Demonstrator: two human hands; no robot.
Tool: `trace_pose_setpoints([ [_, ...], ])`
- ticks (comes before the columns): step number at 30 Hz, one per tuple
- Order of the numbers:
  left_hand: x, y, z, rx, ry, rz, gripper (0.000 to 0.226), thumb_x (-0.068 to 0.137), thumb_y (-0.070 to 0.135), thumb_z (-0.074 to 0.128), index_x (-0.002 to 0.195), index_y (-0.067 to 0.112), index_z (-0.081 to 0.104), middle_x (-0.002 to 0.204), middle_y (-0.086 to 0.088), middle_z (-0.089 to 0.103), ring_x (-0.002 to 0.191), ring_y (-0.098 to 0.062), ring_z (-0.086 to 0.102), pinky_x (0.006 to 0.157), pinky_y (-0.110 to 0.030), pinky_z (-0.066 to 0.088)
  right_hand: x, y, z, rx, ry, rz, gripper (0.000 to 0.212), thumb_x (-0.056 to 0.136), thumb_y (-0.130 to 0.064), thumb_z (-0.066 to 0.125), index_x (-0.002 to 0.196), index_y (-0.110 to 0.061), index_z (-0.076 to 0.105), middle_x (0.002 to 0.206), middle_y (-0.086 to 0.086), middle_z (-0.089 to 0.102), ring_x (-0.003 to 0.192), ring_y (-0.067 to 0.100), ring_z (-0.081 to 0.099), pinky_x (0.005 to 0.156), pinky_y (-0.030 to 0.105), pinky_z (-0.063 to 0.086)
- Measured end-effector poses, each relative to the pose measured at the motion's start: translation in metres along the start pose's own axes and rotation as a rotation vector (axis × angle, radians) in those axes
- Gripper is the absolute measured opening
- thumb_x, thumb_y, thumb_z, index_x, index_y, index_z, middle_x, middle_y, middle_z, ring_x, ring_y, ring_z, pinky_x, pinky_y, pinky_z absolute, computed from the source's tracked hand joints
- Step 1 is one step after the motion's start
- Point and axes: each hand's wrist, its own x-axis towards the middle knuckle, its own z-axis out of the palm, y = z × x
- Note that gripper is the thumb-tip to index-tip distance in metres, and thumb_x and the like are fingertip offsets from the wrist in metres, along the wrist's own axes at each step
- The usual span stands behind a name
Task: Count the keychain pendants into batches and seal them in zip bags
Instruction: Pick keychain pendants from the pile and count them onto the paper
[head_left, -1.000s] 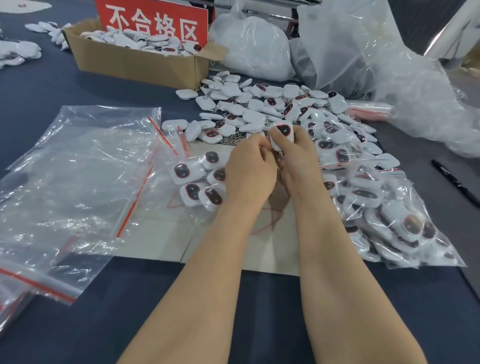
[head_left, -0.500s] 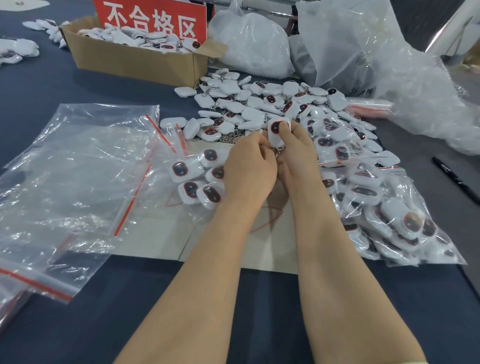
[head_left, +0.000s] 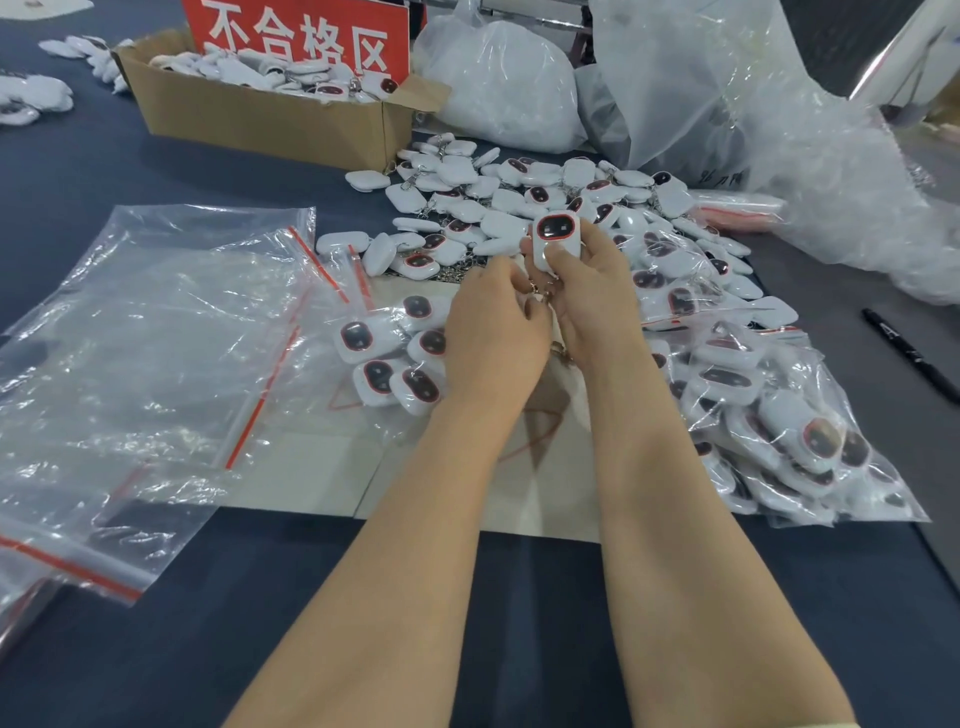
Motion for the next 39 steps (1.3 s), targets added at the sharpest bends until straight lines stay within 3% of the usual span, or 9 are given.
trace_pose_setpoints([
  [5, 0.005, 0.006, -0.01, -0.321, 0.197, -0.091, 0.014, 0.082, 0.008, 0.057, 0.086, 0.021, 0.055, 0.072, 0.01, 0.054, 0.065, -0.003, 0.05, 0.06, -0.009, 0.038, -0.003, -0.019, 0.007, -0.319, 0.071, -0.005, 0.03, 0.091, -0.009, 0.061, 0.115, -0.001, 0.044, 0.113, 0.016, 0.052, 0.058, 0.007, 0.069, 0.067, 0.024, 0.058],
  [11, 0.004, 0.015, -0.018, -0.374, 0.277, 0.035, 0.018, 0.08, 0.005, 0.056, 0.088, 0.02, 0.056, 0.078, 0.002, 0.057, 0.07, -0.01, 0.053, 0.066, -0.021, 0.045, -0.013, -0.038, 0.011, -0.611, -0.109, 0.08, 0.015, 0.085, -0.013, 0.068, 0.098, -0.009, 0.062, 0.067, 0.006, 0.06, 0.041, 0.007, 0.056, 0.044, 0.015, 0.045],
  [14, 0.0, 0.022, -0.018, -0.344, 0.291, 0.122, 0.019, 0.079, 0.002, 0.054, 0.086, 0.019, 0.057, 0.086, -0.004, 0.059, 0.073, -0.009, 0.053, 0.069, -0.024, 0.047, -0.016, -0.035, 0.018, -0.719, -0.026, -0.02, 0.011, 0.086, -0.012, 0.064, 0.092, -0.009, 0.055, 0.068, 0.002, 0.054, 0.047, 0.005, 0.048, 0.043, 0.013, 0.036],
  [21, -0.002, 0.026, -0.022, -0.391, 0.335, 0.146, 0.02, 0.081, -0.001, 0.053, 0.086, 0.018, 0.056, 0.089, -0.002, 0.057, 0.073, -0.007, 0.052, 0.067, -0.015, 0.043, -0.017, -0.047, 0.014, -0.93, -0.263, -0.153, 0.035, 0.092, -0.02, 0.056, 0.059, -0.011, 0.06, 0.051, -0.004, 0.044, 0.05, 0.007, 0.036, 0.051, 0.022, 0.032],
  [24, 0.002, 0.027, -0.028, -0.494, 0.392, 0.078, 0.016, 0.084, -0.001, 0.055, 0.086, 0.014, 0.058, 0.088, -0.009, 0.061, 0.072, -0.011, 0.053, 0.069, -0.023, 0.047, -0.012, -0.046, 0.011, -0.854, -0.054, -0.135, 0.035, 0.096, -0.036, 0.052, 0.068, -0.016, 0.059, 0.061, -0.01, 0.052, 0.061, 0.008, 0.047, 0.063, 0.025, 0.041],
  [26, 0.006, 0.029, -0.033, -0.579, 0.423, 0.05, 0.013, 0.086, -0.002, 0.055, 0.088, 0.01, 0.059, 0.087, -0.008, 0.06, 0.073, -0.012, 0.054, 0.071, -0.022, 0.047, -0.015, -0.045, 0.013, -0.698, -0.135, 0.154, 0.043, 0.095, -0.054, 0.046, 0.103, -0.016, 0.064, 0.096, 0.0, 0.067, 0.085, 0.017, 0.064, 0.083, 0.033, 0.053],
  [28, 0.008, 0.032, -0.037, -0.601, 0.411, 0.089, 0.012, 0.087, -0.002, 0.055, 0.089, 0.009, 0.059, 0.09, -0.005, 0.06, 0.077, -0.012, 0.056, 0.075, -0.021, 0.048, -0.018, -0.041, 0.02, -0.442, -0.235, 0.318, 0.049, 0.096, -0.052, 0.046, 0.115, -0.009, 0.062, 0.098, 0.009, 0.067, 0.077, 0.022, 0.065, 0.077, 0.036, 0.056],
  [32, 0.005, 0.041, -0.041, -0.594, 0.285, 0.218, 0.011, 0.091, -0.001, 0.054, 0.099, 0.004, 0.06, 0.1, -0.009, 0.062, 0.089, -0.014, 0.06, 0.081, -0.019, 0.049, -0.019, -0.05, 0.03, -0.252, -0.254, 0.142, 0.024, 0.094, -0.002, 0.042, 0.102, 0.01, 0.061, 0.089, 0.018, 0.058, 0.07, 0.023, 0.055, 0.057, 0.024, 0.049],
  [39, 0.007, 0.019, -0.041, -0.183, 0.335, 0.316, 0.044, 0.088, 0.011, 0.06, 0.13, 0.003, 0.049, 0.131, -0.01, 0.046, 0.125, -0.021, 0.044, 0.108, -0.034, 0.034, -0.02, -0.06, 0.015, -0.165, -0.178, 0.019, 0.019, 0.097, -0.003, 0.048, 0.103, 0.0, 0.066, 0.093, 0.015, 0.065, 0.085, 0.024, 0.058, 0.071, 0.031, 0.048],
])
